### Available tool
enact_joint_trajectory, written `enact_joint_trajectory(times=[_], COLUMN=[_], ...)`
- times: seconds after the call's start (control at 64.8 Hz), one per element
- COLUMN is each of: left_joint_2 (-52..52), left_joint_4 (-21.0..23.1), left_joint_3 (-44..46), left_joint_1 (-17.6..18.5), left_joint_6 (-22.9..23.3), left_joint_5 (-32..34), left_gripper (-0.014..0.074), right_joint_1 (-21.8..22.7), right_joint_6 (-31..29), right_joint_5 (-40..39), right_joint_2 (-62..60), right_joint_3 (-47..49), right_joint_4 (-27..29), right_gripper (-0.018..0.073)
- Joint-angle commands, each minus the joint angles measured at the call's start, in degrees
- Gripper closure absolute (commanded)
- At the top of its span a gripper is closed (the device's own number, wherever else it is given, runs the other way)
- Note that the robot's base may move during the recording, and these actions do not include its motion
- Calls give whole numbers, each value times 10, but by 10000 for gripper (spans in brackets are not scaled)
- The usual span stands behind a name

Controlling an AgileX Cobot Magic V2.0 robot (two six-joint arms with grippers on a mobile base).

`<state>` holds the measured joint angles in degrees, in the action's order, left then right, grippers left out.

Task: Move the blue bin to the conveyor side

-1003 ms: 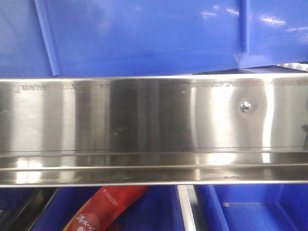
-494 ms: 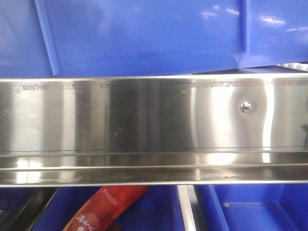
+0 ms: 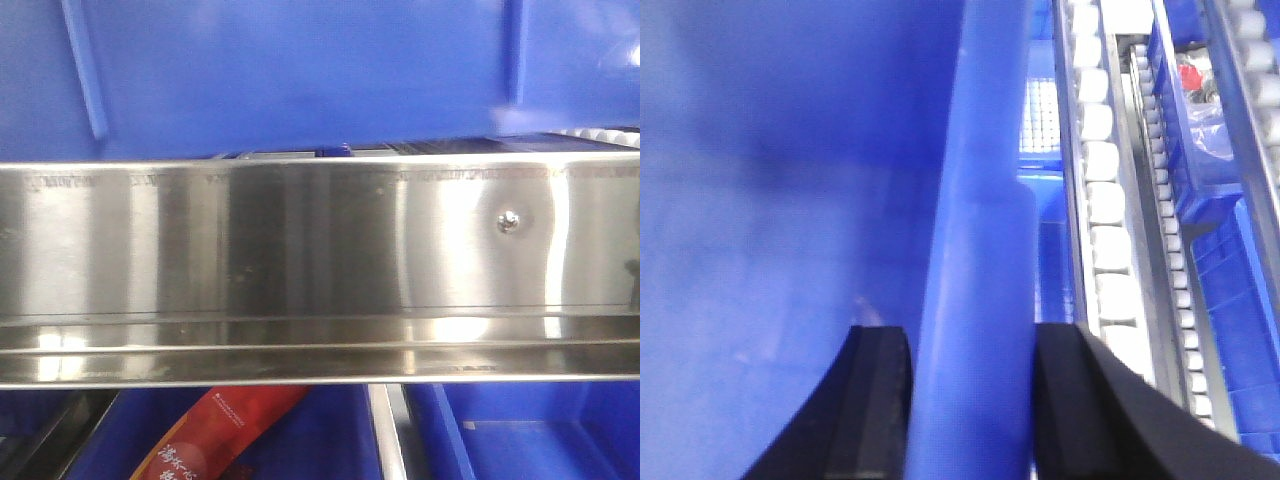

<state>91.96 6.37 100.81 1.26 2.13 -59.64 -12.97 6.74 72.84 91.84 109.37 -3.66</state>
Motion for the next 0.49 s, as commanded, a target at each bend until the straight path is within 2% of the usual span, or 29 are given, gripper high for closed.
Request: enact_joint_trajectory(times=[0.0, 0.478], left_joint_2=[-44, -137], left_joint_4=[2, 2], left_joint_3=[17, 17], left_joint_1=[1, 1], left_joint_6=[7, 15], left_joint_5=[26, -7], left_gripper=[623, 623], right_joint_1=[-1, -1], right_joint_6=[3, 4], right_joint_5=[-43, -40], right_joint_2=[-34, -107], right_joint_3=[14, 15], right_joint_4=[-17, -17], right_gripper=[646, 646])
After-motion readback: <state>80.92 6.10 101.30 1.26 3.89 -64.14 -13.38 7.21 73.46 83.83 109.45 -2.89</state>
